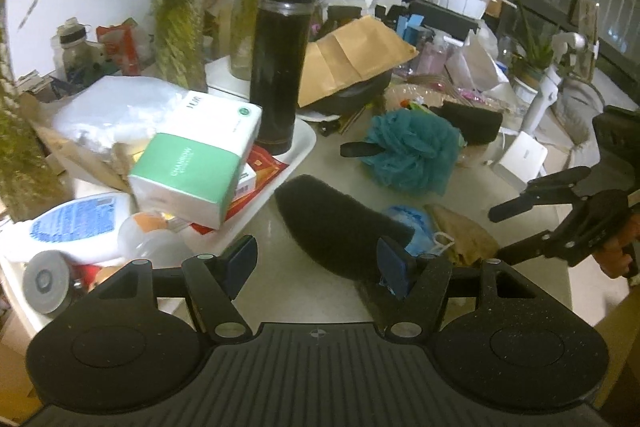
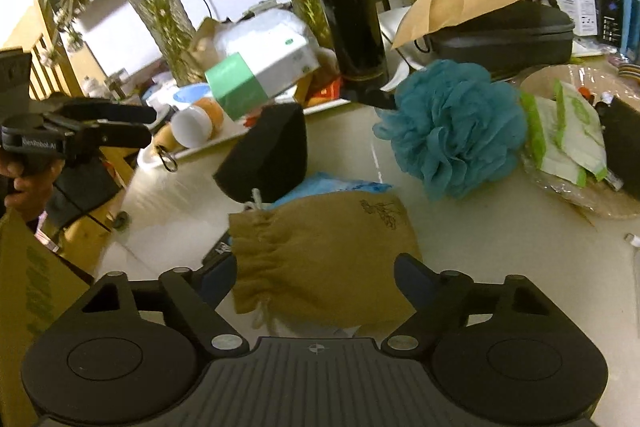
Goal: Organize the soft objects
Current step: 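Move the left tool to the black foam sponge while the right tool approaches the burlap pouch, then close the left tool on the black foam sponge while the right tool grasps the burlap pouch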
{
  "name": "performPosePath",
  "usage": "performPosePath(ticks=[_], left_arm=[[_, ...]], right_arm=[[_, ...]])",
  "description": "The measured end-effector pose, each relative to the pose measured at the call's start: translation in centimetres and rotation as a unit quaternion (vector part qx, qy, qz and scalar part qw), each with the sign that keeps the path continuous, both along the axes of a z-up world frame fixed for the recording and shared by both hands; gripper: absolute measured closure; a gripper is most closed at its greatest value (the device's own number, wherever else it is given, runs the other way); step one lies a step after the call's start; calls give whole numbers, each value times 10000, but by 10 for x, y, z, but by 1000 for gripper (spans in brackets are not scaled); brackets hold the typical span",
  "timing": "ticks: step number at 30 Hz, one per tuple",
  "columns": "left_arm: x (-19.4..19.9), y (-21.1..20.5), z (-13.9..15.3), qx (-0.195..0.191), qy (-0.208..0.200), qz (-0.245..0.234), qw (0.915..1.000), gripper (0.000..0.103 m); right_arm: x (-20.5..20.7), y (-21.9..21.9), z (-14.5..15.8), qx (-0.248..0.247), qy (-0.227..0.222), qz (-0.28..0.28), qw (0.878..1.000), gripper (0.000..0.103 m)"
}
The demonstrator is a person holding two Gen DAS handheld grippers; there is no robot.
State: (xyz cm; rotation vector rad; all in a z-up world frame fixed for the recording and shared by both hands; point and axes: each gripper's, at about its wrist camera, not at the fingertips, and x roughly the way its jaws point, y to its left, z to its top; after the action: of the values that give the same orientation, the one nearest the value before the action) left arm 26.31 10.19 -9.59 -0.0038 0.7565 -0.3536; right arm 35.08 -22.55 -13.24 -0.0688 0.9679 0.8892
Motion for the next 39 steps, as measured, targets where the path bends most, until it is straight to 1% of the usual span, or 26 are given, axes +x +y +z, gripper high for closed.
performPosePath(ticks=[2,4,6,7,8,9,10,14,16,20,26,28,30,32,33,35,37,39], left_arm=[[6,-4,-5,1,52,-40,10000,34],[12,-8,-9,-4,107,-76,9999,30],[18,-12,-13,21,177,-122,9998,28],[21,-14,-15,36,222,-169,9996,28],[24,-16,-16,49,269,-220,9994,27],[27,-18,-17,50,319,-258,9991,25],[31,-19,-17,35,373,-288,9989,24],[42,-26,-16,-6,519,-319,9981,23],[50,-31,-18,19,650,-304,9974,23],[71,-36,-27,50,1055,101,9944,23],[93,-43,-35,-165,1318,304,9907,23],[97,-47,-36,-145,1334,368,9903,24],[102,-54,-41,-20,1435,287,9892,24],[106,-61,-49,254,1613,174,9864,32],[106,-63,-52,336,1613,136,9862,40],[105,-66,-54,467,1603,67,9859,45],[103,-65,-53,505,1588,58,9860,52],[101,-63,-51,591,1561,141,9859,55]], right_arm=[[2,7,-5,-182,-36,49,9998,29],[1,11,-9,-263,-31,165,9995,34],[0,12,-9,-166,26,237,9996,50],[-1,11,-8,-106,52,257,9996,66],[-2,10,-6,-67,62,241,9997,77],[-2,8,-4,-78,26,194,9998,84],[-3,7,-3,-152,-55,140,9998,98],[-4,-1,-1,-134,-89,-3,9999,99],[-6,-4,1,-128,-187,-84,9997,99],[-9,-16,12,-37,-262,-288,9992,100],[-20,-33,33,-51,-403,-375,9985,100],[-23,-41,39,9,-426,-451,9981,100],[-26,-49,44,62,-437,-527,9976,100],[-29,-54,47,53,-480,-568,9972,100],[-31,-56,49,46,-503,-600,9969,100],[-34,-61,52,51,-510,-652,9966,100],[-36,-66,55,39,-515,-728,9960,100],[-38,-70,57,52,-439,-846,9954,100]])
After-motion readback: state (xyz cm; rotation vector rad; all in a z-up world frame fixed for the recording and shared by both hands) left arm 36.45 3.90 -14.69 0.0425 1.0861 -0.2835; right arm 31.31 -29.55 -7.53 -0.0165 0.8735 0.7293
